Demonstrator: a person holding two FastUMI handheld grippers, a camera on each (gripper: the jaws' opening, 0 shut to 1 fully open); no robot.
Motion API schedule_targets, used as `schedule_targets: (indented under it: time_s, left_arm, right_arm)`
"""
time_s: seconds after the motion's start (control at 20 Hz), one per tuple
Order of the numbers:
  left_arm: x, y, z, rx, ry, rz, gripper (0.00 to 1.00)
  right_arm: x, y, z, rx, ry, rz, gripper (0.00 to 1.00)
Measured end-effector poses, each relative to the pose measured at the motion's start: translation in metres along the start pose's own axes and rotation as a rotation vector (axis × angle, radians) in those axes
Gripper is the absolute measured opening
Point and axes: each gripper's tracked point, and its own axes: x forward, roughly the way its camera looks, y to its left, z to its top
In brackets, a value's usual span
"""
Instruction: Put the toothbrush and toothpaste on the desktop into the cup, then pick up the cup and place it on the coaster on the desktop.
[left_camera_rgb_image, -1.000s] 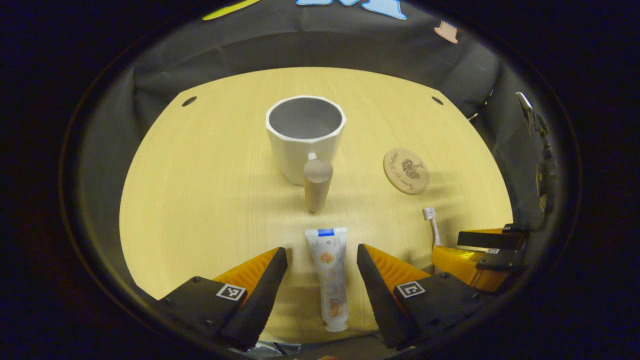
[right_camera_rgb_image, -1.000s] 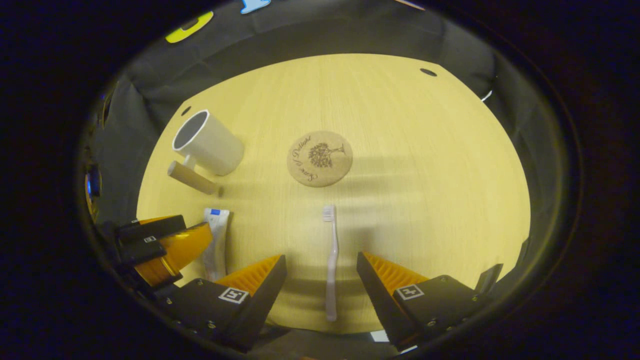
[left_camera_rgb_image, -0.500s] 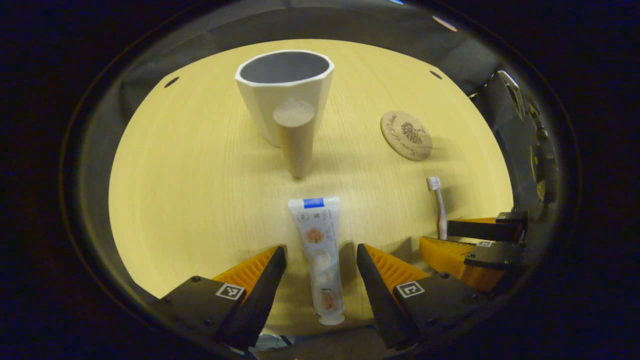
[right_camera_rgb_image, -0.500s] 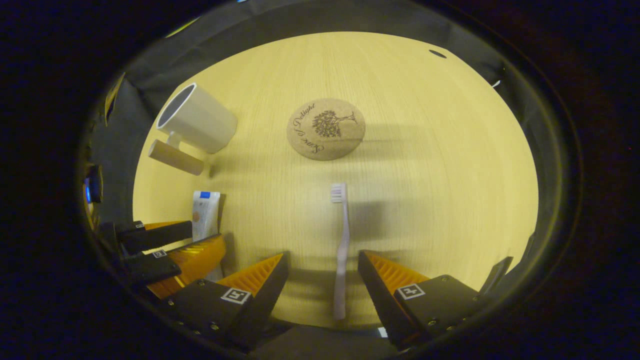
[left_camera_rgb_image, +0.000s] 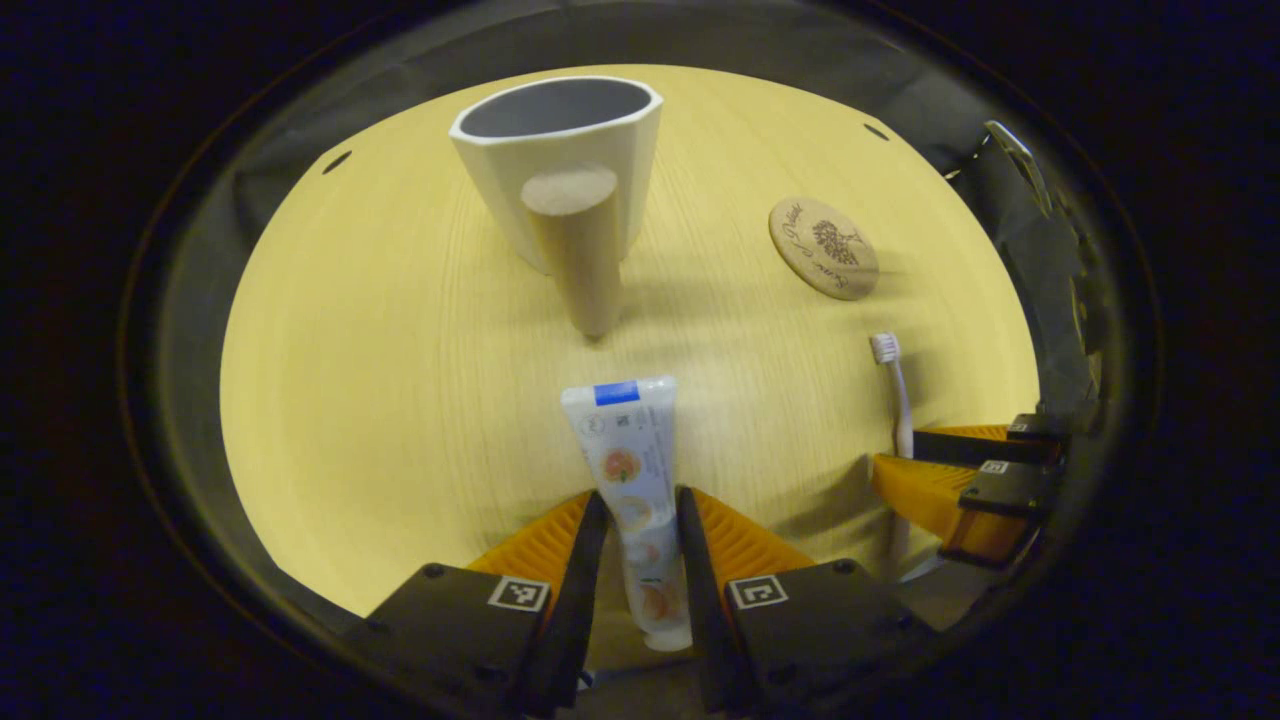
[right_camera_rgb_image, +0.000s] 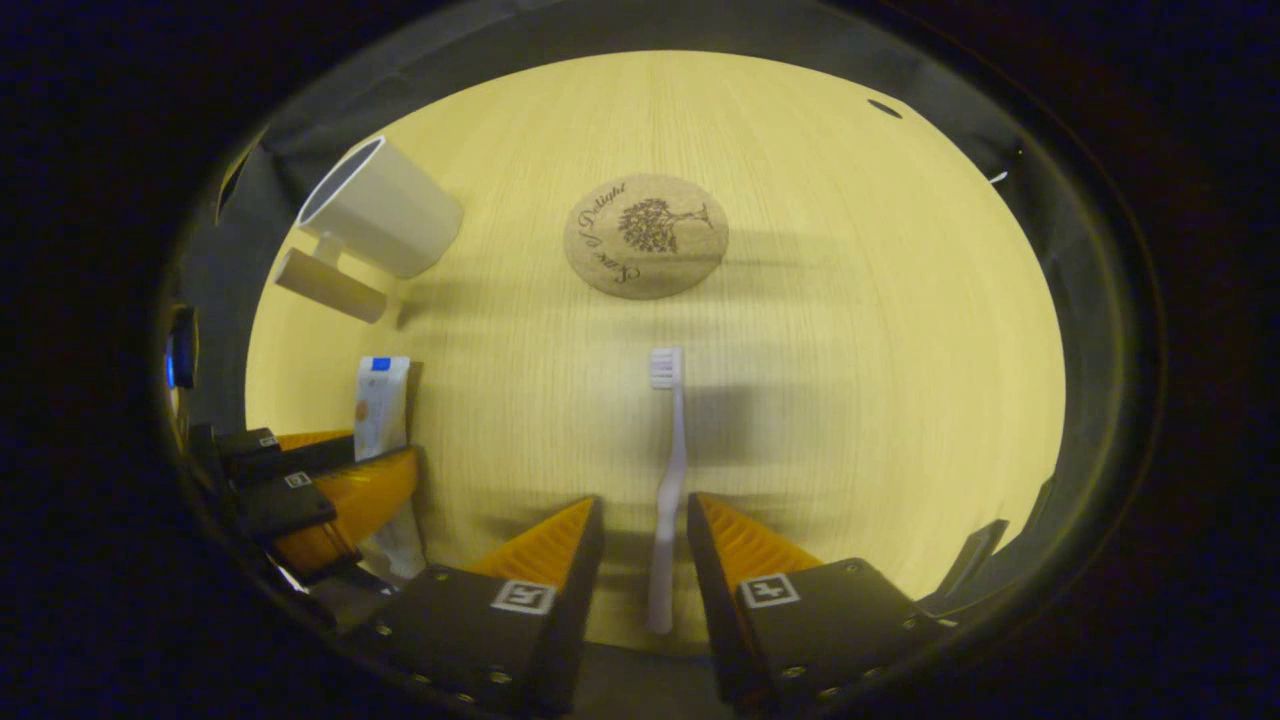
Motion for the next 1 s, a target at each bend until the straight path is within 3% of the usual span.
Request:
schedule_targets:
  time_s: [0.05,0.1,0.2,0.25,0.3,0.35,0.55,0.6,0.75,1.0]
  left_arm:
    - [0.0,0.0,0.001,0.001,-0.002,-0.002,0.5]
    - [0.0,0.0,-0.001,0.003,-0.001,0.001,0.49]
    - [-0.001,-0.001,0.0,0.001,-0.01,0.005,0.37]
    - [0.0,-0.002,0.001,0.014,-0.012,0.007,0.37]
    - [0.003,-0.003,0.001,0.012,-0.022,0.014,0.37]
    - [0.003,-0.002,0.001,0.026,-0.021,0.014,0.29]
    - [-0.002,0.0,0.003,0.037,-0.053,0.003,0.3]
    - [0.0,0.0,0.001,0.034,-0.054,-0.007,0.23]
    - [-0.004,0.001,0.004,0.007,-0.083,-0.017,0.23]
    - [-0.013,0.0,0.006,-0.028,-0.153,-0.039,0.23]
  right_arm:
    - [0.0,0.001,0.001,-0.001,-0.006,0.011,0.37]
    - [0.001,-0.001,0.0,-0.006,-0.002,0.005,0.36]
    - [-0.003,-0.003,0.003,0.02,-0.018,-0.001,0.33]
    - [-0.003,-0.004,0.001,0.025,-0.01,0.013,0.11]
    - [-0.001,-0.006,0.002,0.029,-0.014,0.024,0.12]
    - [0.002,-0.006,0.002,0.041,-0.024,0.032,0.12]
    - [-0.002,-0.005,0.002,0.1,-0.033,0.097,0.1]
    - [-0.002,-0.006,0.01,0.137,-0.065,0.11,0.1]
    - [-0.001,-0.005,0.005,0.15,-0.069,0.139,0.02]
    - [-0.017,-0.006,0.014,0.142,-0.15,0.163,0.05]
